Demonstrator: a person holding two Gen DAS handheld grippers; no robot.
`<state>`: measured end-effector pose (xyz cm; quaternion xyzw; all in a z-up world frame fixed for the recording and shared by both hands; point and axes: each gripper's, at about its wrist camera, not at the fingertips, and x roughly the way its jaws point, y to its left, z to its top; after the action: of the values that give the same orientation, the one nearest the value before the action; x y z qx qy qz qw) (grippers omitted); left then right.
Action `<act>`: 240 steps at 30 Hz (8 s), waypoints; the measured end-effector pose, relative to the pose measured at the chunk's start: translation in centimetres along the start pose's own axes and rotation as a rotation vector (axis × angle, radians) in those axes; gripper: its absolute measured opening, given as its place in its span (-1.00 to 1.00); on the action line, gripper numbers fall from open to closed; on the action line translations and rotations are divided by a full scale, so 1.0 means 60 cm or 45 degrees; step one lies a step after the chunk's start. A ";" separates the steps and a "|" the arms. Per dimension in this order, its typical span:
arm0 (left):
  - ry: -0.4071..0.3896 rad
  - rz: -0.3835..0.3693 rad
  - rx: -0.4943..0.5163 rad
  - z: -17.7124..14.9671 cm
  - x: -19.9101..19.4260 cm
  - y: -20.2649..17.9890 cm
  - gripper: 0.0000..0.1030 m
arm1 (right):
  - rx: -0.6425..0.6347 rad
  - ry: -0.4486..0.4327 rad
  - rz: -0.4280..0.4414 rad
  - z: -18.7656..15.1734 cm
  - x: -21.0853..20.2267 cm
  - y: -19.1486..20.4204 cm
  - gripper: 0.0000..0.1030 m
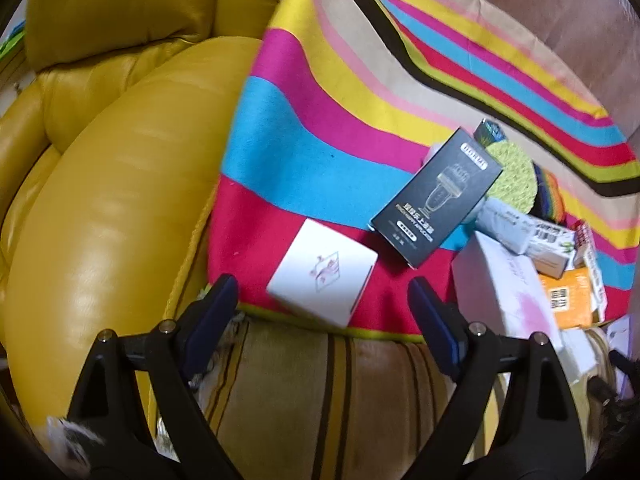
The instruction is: Organize objects
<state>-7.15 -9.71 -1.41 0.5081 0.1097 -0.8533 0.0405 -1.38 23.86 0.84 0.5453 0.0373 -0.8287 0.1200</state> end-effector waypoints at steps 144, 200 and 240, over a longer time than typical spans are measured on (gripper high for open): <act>-0.083 -0.790 0.553 -0.162 -0.167 -0.510 0.44 | 0.623 -0.347 -0.302 -0.145 -0.150 -0.281 0.26; 0.030 -0.416 0.328 -0.100 -0.081 -0.227 0.28 | -0.011 -0.110 -0.123 0.083 0.018 -0.013 0.44; -0.031 -0.505 0.335 -0.114 -0.103 -0.264 0.00 | 0.146 -0.194 -0.020 0.085 0.012 -0.046 -0.20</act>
<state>-1.17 6.97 3.19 0.4673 0.0947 -0.8575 -0.1931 -6.86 25.45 2.04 0.4865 -0.0153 -0.8694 0.0847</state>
